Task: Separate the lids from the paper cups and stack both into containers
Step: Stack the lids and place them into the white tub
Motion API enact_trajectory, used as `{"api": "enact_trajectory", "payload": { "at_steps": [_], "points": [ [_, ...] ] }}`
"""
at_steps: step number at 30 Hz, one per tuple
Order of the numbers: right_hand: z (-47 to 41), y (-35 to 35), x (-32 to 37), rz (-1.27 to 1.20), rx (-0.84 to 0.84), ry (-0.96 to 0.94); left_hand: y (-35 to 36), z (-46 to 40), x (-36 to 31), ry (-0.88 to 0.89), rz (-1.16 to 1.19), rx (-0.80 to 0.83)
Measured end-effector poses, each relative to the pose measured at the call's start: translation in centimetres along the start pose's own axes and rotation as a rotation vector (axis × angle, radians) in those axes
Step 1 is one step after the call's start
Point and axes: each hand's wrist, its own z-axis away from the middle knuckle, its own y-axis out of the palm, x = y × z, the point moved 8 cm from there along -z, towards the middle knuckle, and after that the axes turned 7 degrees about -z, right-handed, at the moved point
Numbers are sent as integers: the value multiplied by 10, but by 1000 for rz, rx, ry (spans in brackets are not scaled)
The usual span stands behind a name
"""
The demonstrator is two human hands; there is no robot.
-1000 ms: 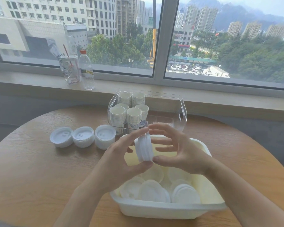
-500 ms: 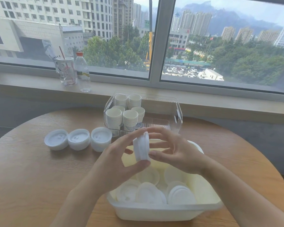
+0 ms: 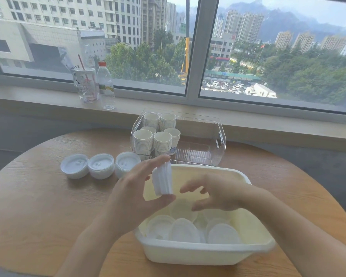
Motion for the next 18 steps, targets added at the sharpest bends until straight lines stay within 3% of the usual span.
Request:
{"api": "enact_trajectory", "payload": {
  "at_steps": [5,10,14,18],
  "points": [
    [-15,43,-12,160,201,22,-5,6,5,-15,-53,-6],
    [-17,62,-8,-22,305,14,-2,10,12,-43,-33,23],
    [-19,59,-3,-116,241,-35,0,10,14,-46,-21,26],
    [-20,23,-1,-172,-75,-134,0,10,15,-43,-31,22]
  ]
}}
